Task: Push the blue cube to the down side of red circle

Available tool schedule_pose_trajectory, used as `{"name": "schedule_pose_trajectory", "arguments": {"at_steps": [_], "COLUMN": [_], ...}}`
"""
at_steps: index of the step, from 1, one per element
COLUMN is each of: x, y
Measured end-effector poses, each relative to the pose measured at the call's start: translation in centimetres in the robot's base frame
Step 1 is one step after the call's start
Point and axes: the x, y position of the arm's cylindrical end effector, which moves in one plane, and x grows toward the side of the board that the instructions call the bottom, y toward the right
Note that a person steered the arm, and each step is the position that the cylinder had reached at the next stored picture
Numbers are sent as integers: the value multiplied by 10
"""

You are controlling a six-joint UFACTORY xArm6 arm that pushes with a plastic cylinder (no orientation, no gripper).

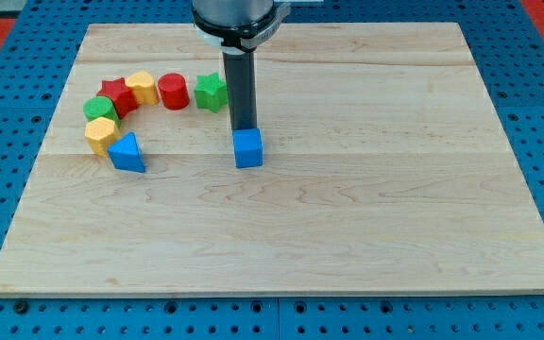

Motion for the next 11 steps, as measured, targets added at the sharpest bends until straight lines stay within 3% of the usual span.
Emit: {"name": "schedule_pose_trajectory", "arguments": {"at_steps": [2,3,4,6,11], "x": [35,36,74,82,65], "y": [9,59,73,-23,-36]}}
